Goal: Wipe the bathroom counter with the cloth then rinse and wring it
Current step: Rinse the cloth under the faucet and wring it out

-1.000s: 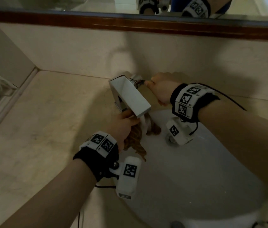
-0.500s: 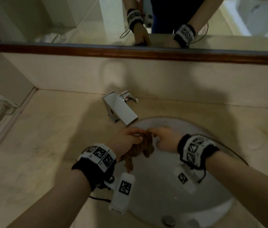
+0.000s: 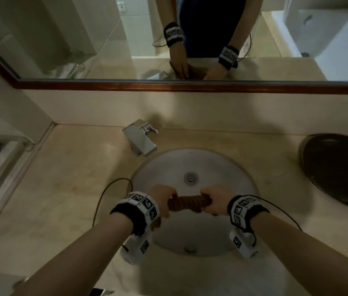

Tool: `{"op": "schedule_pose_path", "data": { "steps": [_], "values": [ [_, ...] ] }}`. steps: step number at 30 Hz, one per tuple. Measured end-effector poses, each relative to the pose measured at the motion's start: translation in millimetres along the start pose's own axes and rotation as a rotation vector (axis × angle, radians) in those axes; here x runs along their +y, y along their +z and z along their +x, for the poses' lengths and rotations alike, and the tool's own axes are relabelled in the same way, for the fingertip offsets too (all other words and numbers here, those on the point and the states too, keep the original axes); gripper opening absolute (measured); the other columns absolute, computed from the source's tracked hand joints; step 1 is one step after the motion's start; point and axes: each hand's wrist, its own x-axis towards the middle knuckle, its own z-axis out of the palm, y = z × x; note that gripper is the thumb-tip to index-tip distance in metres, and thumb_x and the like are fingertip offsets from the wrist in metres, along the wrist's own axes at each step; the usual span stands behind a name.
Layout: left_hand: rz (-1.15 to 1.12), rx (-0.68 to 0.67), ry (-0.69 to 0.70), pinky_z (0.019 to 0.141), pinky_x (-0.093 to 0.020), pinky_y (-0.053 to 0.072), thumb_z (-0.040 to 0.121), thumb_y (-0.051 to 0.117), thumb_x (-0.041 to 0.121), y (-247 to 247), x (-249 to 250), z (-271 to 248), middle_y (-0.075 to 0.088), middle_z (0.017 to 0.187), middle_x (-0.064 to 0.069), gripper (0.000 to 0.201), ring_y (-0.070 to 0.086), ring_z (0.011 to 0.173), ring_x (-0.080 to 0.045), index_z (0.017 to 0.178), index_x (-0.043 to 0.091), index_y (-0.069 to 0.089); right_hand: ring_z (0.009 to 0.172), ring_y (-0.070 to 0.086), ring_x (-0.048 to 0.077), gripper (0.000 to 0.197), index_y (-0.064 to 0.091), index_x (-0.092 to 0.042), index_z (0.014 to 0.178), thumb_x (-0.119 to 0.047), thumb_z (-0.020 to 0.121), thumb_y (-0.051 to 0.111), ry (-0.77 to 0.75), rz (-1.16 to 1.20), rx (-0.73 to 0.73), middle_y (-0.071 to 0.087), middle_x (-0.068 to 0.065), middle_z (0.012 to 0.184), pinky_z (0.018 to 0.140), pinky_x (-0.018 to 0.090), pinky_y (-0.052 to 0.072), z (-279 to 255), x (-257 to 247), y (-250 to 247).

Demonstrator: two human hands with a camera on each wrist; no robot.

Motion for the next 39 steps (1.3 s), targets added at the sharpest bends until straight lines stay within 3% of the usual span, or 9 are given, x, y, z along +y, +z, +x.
{"op": "schedule_pose_path", "data": {
  "steps": [4, 8, 12, 15, 20, 25, 29, 35, 39],
  "values": [
    [0.168, 0.064, 0.001, 0.071, -0.028, 0.044, 0.087, 0.057, 0.007, 10.1, 6.6, -7.3, 0.067, 0.1, -0.008, 0.02, 0.064, 0.092, -0.025, 0.106, 0.01, 0.063, 0.061, 0.055, 0.022, 0.016, 0.055, -0.009, 0.073, -0.02, 0.08, 0.065, 0.004, -0.066, 0.009, 0.055, 0.007, 0.067, 0.059, 0.034, 0.047, -13.6, 4.9, -4.9],
    [0.172, 0.114, -0.007, 0.073, -0.029, 0.049, 0.086, 0.059, 0.012, 10.6, -2.7, -6.7, 0.069, 0.098, -0.007, 0.015, 0.066, 0.092, -0.025, 0.1, 0.011, 0.065, 0.068, 0.052, 0.021, 0.027, 0.043, -0.021, 0.073, -0.021, 0.076, 0.07, 0.028, -0.132, 0.022, 0.051, 0.0, 0.072, 0.055, 0.028, 0.039, -16.8, 10.3, -8.1],
    [0.127, 0.161, 0.007, 0.073, -0.03, 0.049, 0.08, 0.068, 0.026, 2.2, -22.4, -5.0, 0.066, 0.095, -0.004, 0.023, 0.063, 0.089, -0.023, 0.098, 0.013, 0.063, 0.077, 0.058, 0.02, 0.028, 0.056, -0.021, 0.1, -0.03, 0.079, 0.071, 0.051, -0.044, 0.02, 0.058, 0.0, 0.083, 0.067, 0.032, 0.049, -19.1, 10.7, -15.8],
    [0.052, 0.164, 0.024, 0.067, -0.027, 0.048, 0.078, 0.071, 0.03, -1.9, -39.9, -3.4, 0.066, 0.081, 0.004, 0.016, 0.061, 0.075, -0.015, 0.084, 0.019, 0.062, 0.072, 0.055, 0.019, 0.018, 0.058, -0.017, 0.084, -0.032, 0.083, 0.068, 0.107, -0.086, -0.011, 0.057, 0.0, 0.076, 0.066, 0.03, 0.046, -20.0, 9.6, -22.0],
    [-0.053, 0.156, 0.07, 0.073, -0.026, 0.041, 0.084, 0.066, 0.032, -3.9, -60.8, -1.8, 0.058, 0.089, 0.003, 0.024, 0.058, 0.087, -0.018, 0.098, 0.012, 0.063, 0.072, 0.051, 0.017, 0.03, 0.053, -0.019, 0.073, -0.044, 0.081, 0.068, 0.196, -0.102, 0.024, 0.055, 0.001, 0.081, 0.067, 0.031, 0.044, -21.7, 13.5, -30.5],
    [-0.017, 0.078, 0.062, 0.073, -0.03, 0.054, 0.079, 0.07, 0.039, -2.7, -60.4, 3.2, 0.068, 0.084, -0.001, 0.023, 0.067, 0.083, -0.02, 0.083, 0.017, 0.067, 0.061, 0.053, 0.01, 0.025, 0.051, -0.022, 0.066, -0.028, 0.082, 0.07, 0.238, 0.088, 0.105, 0.055, -0.003, 0.07, 0.054, 0.022, 0.042, -20.7, 11.2, -34.6],
    [-0.143, 0.067, 0.047, 0.062, -0.026, 0.054, 0.08, 0.067, 0.032, 2.6, -59.0, 13.6, 0.066, 0.068, -0.001, 0.023, 0.067, 0.066, -0.017, 0.062, 0.019, 0.059, 0.08, 0.055, 0.017, 0.008, 0.056, -0.019, 0.083, -0.016, 0.088, 0.062, 0.248, 0.116, 0.1, 0.055, -0.004, 0.082, 0.067, 0.026, 0.041, -22.9, 6.9, -37.6],
    [-0.289, 0.053, 0.079, 0.072, -0.035, 0.055, 0.079, 0.068, 0.026, 7.0, -51.5, 25.5, 0.062, 0.076, -0.004, 0.016, 0.065, 0.077, -0.023, 0.077, 0.011, 0.061, 0.095, 0.055, 0.025, 0.029, 0.046, -0.023, 0.109, -0.005, 0.088, 0.044, 0.354, 0.17, 0.027, 0.053, 0.003, 0.104, 0.077, 0.037, 0.047, -21.2, 7.5, -23.7],
    [-0.245, 0.01, 0.077, 0.08, -0.034, 0.054, 0.079, 0.071, 0.024, 7.3, -48.4, 32.6, 0.062, 0.089, -0.005, 0.018, 0.061, 0.086, -0.021, 0.089, 0.014, 0.059, 0.083, 0.056, 0.021, 0.026, 0.054, -0.022, 0.111, -0.024, 0.086, 0.061, 0.339, 0.188, -0.03, 0.058, 0.002, 0.096, 0.068, 0.033, 0.046, -23.2, 1.7, -17.1]
  ]
}}
